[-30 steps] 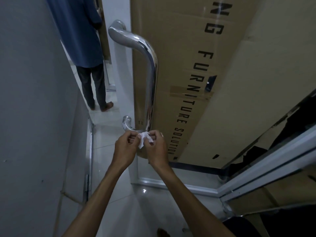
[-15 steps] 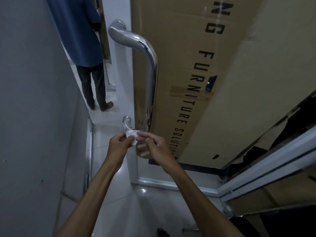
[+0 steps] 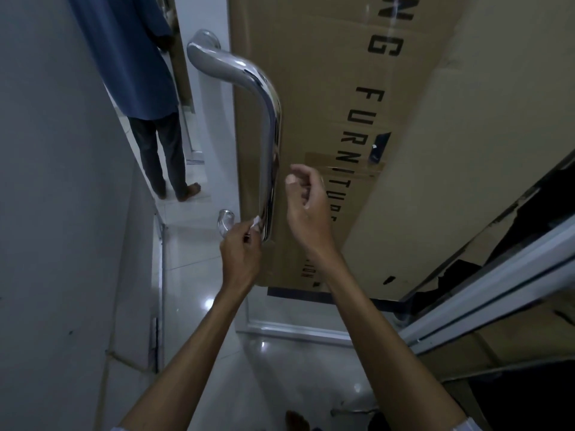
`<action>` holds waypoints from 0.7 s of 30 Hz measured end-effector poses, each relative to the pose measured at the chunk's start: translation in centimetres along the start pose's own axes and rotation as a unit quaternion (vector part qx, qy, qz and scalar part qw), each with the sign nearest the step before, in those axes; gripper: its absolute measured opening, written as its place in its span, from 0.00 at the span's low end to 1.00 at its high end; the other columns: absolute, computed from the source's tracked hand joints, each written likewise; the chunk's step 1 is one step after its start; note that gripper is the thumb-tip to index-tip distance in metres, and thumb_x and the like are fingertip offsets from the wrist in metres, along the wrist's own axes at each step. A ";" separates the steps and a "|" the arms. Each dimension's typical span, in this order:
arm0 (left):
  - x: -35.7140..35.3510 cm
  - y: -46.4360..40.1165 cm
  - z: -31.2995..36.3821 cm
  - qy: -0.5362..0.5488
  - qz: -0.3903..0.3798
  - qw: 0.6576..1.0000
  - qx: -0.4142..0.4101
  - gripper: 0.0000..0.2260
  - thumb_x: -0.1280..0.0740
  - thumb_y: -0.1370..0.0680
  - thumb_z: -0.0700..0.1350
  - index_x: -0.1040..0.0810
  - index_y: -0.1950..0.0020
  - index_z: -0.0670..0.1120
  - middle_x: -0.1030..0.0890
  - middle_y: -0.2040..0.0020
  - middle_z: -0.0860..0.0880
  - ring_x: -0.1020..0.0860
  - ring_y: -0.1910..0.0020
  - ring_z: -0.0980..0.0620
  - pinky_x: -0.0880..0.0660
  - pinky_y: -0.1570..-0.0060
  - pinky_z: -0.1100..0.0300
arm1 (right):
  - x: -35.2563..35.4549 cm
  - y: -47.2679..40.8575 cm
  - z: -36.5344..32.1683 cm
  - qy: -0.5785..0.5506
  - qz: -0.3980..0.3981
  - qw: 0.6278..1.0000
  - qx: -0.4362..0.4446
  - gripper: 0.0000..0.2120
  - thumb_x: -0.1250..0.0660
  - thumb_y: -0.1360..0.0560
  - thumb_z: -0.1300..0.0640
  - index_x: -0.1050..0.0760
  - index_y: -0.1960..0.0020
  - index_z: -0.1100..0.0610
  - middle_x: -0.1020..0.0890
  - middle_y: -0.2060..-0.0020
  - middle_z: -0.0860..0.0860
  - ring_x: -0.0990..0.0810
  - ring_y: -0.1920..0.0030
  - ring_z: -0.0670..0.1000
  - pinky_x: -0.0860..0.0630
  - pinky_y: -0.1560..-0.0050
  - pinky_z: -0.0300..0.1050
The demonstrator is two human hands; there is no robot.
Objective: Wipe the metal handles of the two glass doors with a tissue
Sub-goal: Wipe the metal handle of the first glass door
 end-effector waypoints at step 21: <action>4.6 0.4 -7.4 -0.287 -0.101 0.942 -0.144 0.24 0.37 0.16 0.45 0.31 0.19 0.52 0.23 0.45 0.42 0.28 0.45 0.47 0.34 0.55 0.65 | -2.7 -2.0 -0.5 0.061 -0.040 0.996 0.054 0.16 0.36 0.16 0.46 0.25 0.34 0.54 0.20 0.45 0.50 0.19 0.46 0.47 0.18 0.48 0.45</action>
Point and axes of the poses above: each hand's wrist, its own y-axis away from the middle knuckle, its own x-axis out of the back of the hand, z = x × y, the point moved 2 cm from there along -y, towards the middle knuckle
